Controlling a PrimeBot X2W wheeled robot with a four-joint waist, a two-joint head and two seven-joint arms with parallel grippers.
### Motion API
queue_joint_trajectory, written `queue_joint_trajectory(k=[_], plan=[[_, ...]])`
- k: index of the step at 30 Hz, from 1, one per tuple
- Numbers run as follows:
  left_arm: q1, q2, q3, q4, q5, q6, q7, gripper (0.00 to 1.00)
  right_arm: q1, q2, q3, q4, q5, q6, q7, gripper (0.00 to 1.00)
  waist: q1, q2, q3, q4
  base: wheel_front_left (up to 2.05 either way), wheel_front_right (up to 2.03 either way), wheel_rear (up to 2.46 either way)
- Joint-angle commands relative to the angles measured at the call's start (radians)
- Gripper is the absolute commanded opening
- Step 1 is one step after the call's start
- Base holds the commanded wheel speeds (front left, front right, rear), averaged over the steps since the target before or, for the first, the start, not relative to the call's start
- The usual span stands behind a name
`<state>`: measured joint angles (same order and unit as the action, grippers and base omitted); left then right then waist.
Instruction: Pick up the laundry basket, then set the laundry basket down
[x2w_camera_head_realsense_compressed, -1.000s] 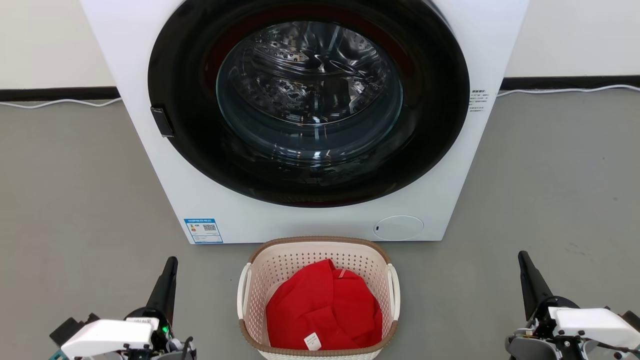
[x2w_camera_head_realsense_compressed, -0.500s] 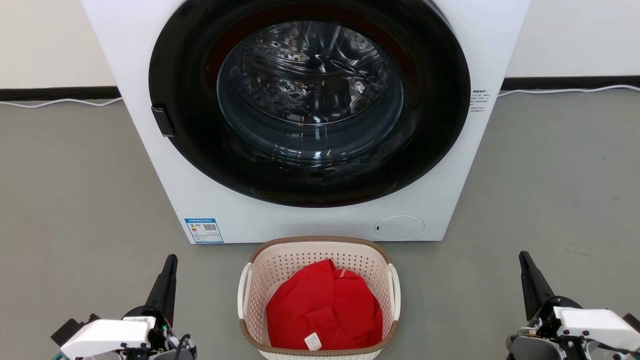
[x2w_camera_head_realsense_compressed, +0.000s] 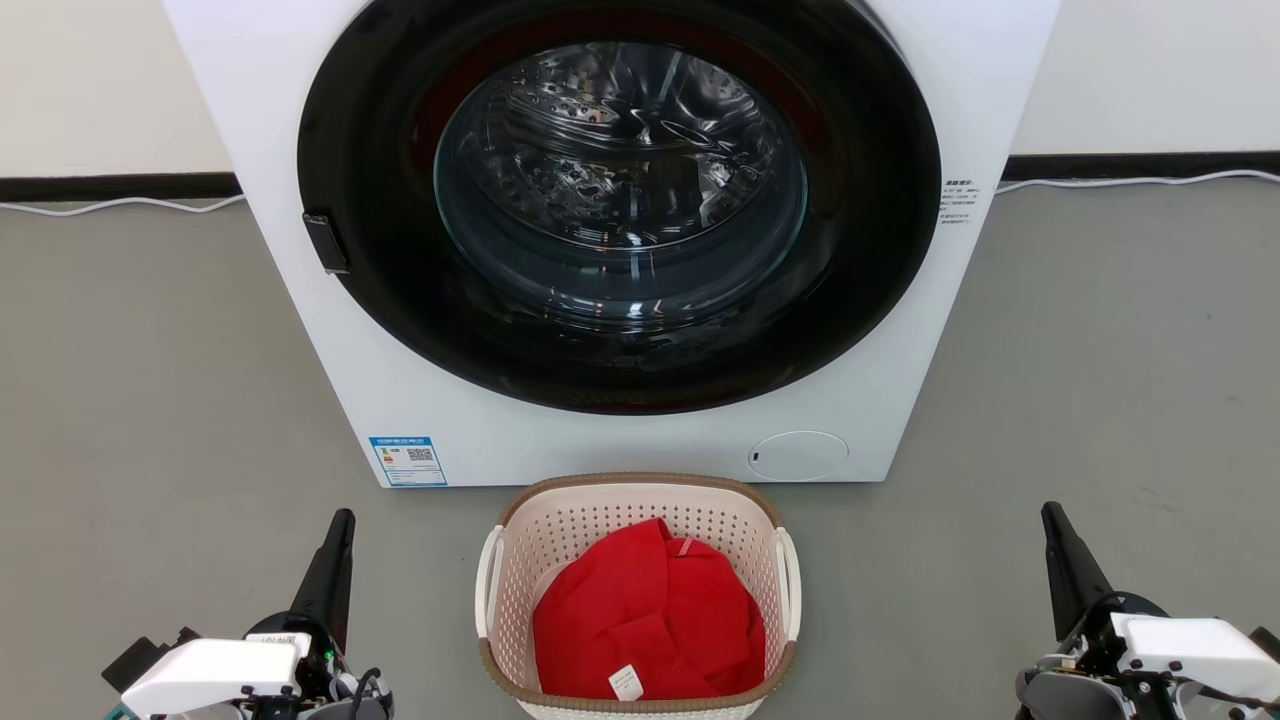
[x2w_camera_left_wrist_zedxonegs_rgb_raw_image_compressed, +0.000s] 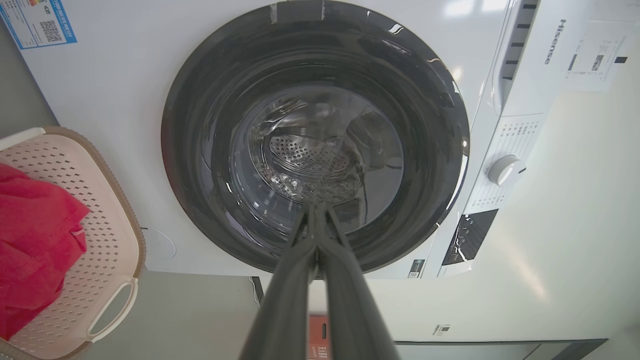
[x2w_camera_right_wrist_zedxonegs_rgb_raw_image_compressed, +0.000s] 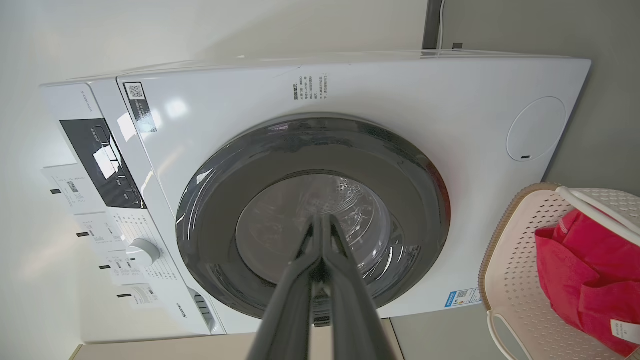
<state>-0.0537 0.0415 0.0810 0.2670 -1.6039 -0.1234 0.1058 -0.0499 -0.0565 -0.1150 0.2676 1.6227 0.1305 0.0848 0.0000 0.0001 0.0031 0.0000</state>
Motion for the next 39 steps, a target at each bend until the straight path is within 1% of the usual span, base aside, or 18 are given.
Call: queue_joint_trajectory(k=[1, 39], plan=[[-0.054, 0.010, 0.032, -0.022, -0.005, -0.007, 0.007, 0.00, -0.056, -0.008, 0.021, -0.024, 0.002, 0.000, 0.012, 0.00, 0.0000, -0.0001, 0.000, 0.000, 0.00, 0.00, 0.00], [-0.054, 0.009, 0.033, -0.022, -0.005, -0.007, 0.007, 0.00, -0.057, -0.003, 0.013, -0.023, -0.004, 0.000, 0.019, 0.00, 0.0000, -0.0001, 0.000, 0.000, 0.00, 0.00, 0.00]])
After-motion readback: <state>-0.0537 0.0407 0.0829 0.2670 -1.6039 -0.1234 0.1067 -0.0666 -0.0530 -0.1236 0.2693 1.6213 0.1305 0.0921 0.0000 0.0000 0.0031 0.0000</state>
